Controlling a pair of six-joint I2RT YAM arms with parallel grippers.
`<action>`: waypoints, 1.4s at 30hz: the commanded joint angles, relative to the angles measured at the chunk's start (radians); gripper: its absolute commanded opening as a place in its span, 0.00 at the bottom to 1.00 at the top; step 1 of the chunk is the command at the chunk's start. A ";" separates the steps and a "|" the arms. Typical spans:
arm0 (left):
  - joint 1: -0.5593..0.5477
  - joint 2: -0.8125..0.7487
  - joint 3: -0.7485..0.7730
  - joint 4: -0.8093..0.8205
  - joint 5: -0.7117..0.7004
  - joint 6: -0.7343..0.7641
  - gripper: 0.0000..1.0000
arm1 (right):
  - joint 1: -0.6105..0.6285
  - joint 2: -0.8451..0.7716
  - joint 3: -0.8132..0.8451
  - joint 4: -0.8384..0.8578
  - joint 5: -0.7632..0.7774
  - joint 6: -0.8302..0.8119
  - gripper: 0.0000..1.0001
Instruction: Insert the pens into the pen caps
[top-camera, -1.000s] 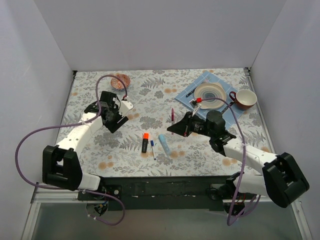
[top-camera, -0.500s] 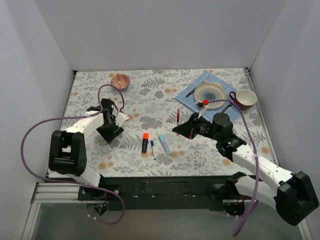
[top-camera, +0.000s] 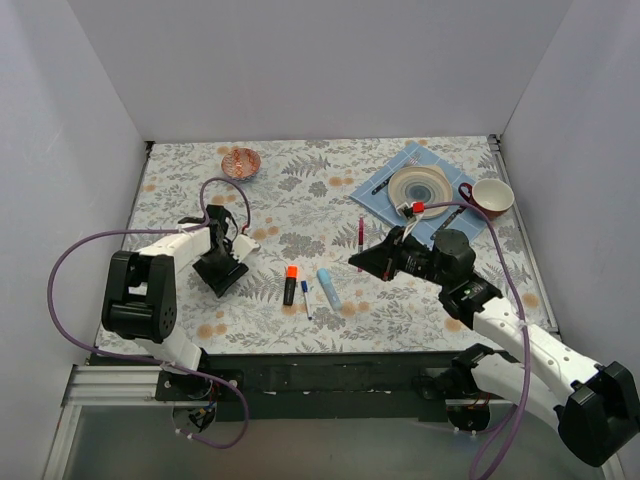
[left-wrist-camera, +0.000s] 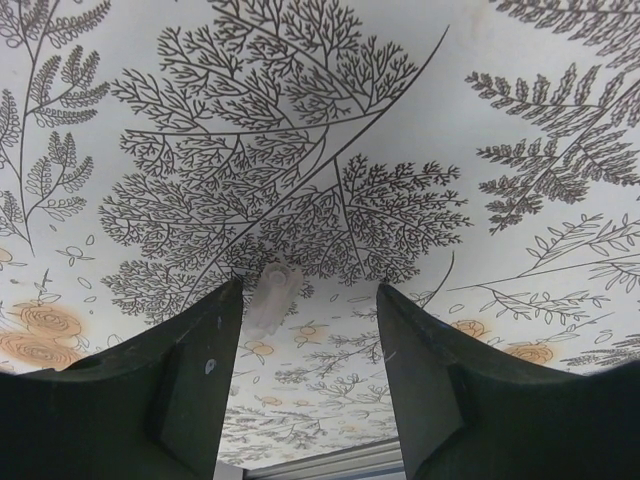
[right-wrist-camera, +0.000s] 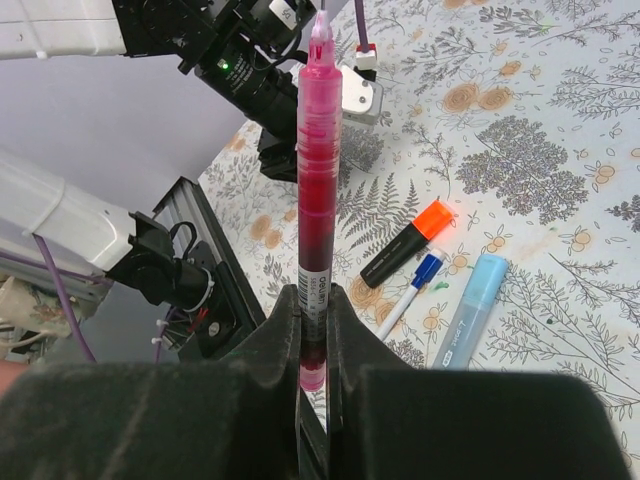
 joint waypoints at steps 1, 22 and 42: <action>0.030 -0.043 -0.015 0.057 0.010 0.018 0.54 | 0.009 -0.023 0.028 -0.006 0.015 -0.025 0.01; -0.034 0.101 0.051 0.003 0.172 -0.193 0.00 | 0.020 -0.091 0.015 -0.018 0.021 -0.012 0.01; -0.177 -0.061 0.158 0.236 0.519 -0.729 0.00 | 0.021 -0.016 -0.064 0.052 0.000 0.012 0.01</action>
